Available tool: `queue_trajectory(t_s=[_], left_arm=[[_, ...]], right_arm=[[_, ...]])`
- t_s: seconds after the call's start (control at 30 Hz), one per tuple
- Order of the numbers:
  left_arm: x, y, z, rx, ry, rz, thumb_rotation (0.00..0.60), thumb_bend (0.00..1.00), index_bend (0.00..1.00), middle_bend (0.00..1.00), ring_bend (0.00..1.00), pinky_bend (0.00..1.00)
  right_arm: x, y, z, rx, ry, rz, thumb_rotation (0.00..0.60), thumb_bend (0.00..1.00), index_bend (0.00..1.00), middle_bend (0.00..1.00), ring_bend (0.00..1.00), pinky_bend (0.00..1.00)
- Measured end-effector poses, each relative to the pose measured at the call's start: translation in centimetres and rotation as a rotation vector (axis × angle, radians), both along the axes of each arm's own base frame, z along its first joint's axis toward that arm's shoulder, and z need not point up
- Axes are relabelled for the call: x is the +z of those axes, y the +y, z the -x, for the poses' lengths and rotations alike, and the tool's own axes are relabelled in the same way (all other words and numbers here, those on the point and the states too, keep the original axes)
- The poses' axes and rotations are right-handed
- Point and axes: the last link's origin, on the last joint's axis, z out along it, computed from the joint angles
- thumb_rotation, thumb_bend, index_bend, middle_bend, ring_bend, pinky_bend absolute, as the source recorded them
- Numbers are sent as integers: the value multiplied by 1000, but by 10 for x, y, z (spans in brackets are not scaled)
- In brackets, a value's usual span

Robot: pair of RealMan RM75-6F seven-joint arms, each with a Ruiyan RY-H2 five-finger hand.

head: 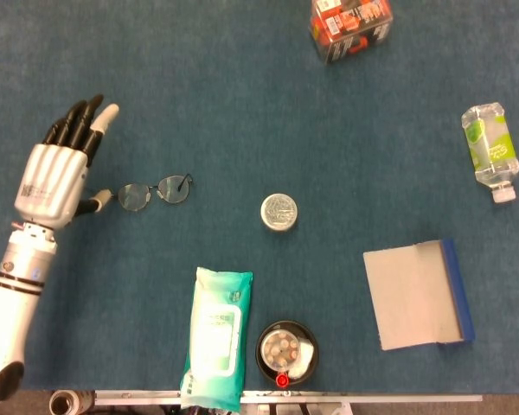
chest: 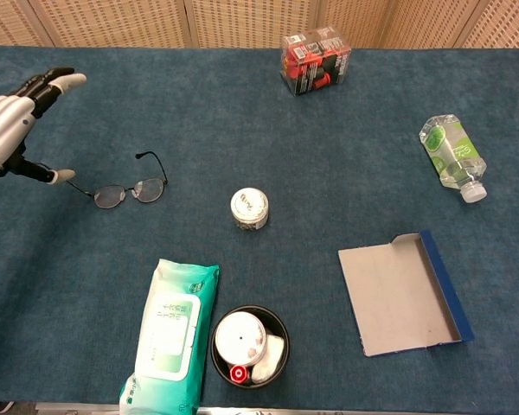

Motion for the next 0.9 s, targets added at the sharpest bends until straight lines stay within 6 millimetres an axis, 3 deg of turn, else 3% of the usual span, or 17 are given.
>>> queue_trajectory(t_s=[0.23, 0.4, 0.53, 0.6, 0.9], left_arm=[[12, -21, 3, -2, 30, 40, 600, 88, 0, 0, 0, 156], [18, -21, 12, 29, 53, 25, 600, 90, 0, 0, 0, 156], [21, -16, 21, 58, 68, 6, 600, 282, 0, 0, 0, 156], [22, -13, 24, 71, 64, 1, 600, 325, 0, 0, 0, 156], [18, -3, 25, 77, 82, -25, 600, 365, 0, 0, 0, 156]], right_arm=[[1, 2, -1, 8, -2, 4, 600, 334, 483, 478, 382, 352], [2, 4, -1, 9, -3, 6, 600, 334, 483, 478, 382, 352], [3, 5, -1, 11, -6, 10, 600, 334, 483, 478, 382, 352], [3, 5, -1, 11, -7, 12, 600, 334, 483, 478, 382, 352], [5, 6, -1, 11, -11, 17, 600, 334, 483, 478, 382, 352]])
